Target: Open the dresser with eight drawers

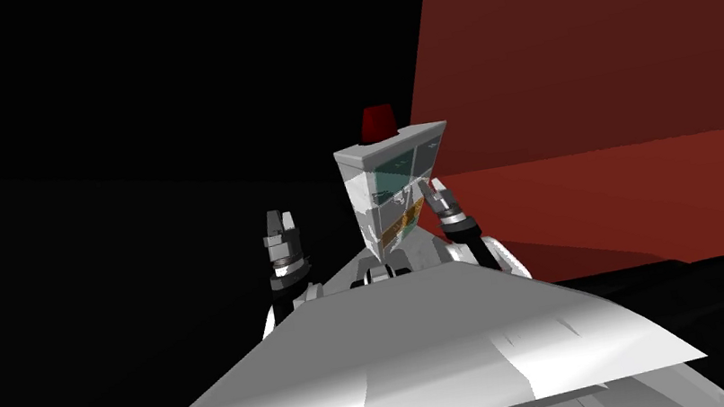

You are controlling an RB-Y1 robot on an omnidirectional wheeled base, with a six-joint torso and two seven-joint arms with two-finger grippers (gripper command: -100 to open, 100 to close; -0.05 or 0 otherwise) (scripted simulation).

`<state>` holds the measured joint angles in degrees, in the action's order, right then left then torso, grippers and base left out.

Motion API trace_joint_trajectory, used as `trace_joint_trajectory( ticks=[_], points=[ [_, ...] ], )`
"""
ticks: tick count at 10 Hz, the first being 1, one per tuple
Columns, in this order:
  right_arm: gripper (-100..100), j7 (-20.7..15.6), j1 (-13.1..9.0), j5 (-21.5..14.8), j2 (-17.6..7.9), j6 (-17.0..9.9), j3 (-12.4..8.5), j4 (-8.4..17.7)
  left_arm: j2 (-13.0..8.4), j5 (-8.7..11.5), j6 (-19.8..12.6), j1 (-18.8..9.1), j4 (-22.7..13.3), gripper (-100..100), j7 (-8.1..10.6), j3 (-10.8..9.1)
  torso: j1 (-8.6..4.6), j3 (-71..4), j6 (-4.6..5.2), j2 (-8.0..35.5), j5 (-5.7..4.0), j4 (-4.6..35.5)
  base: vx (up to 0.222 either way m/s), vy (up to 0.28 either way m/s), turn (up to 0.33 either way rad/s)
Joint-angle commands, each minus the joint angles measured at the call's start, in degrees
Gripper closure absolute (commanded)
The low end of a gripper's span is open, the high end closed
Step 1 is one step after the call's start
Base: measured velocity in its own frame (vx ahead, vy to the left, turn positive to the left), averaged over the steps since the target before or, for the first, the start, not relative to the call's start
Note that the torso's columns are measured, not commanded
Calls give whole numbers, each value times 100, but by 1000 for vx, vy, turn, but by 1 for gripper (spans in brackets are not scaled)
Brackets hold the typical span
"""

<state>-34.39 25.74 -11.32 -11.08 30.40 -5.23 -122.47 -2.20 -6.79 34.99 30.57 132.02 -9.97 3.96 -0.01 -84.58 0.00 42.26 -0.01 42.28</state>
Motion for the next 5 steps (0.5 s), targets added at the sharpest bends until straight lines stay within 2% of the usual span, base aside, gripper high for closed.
trace_joint_trajectory(
  ticks=[1, 4, 5],
  points=[
    [-100, -437, -30, -261, -65, 159, -103, 208, 0, 0, 0, 0, 0, 0, 0, 0, 0, 2, 1, 4, 1, 1, 44, 22, 27],
    [-100, -925, -58, -440, -105, 267, -174, 361, 0, 0, 0, 0, 0, 0, 0, 0, 4, 1, 0, 2, 1, 1, 40, 26, 15],
    [-100, -1089, -88, -621, -142, 378, -246, 519, 0, 0, 0, 0, 0, 0, 0, 0, 0, 1, 1, 3, 1, 1, 43, 24, 22]
  ],
)
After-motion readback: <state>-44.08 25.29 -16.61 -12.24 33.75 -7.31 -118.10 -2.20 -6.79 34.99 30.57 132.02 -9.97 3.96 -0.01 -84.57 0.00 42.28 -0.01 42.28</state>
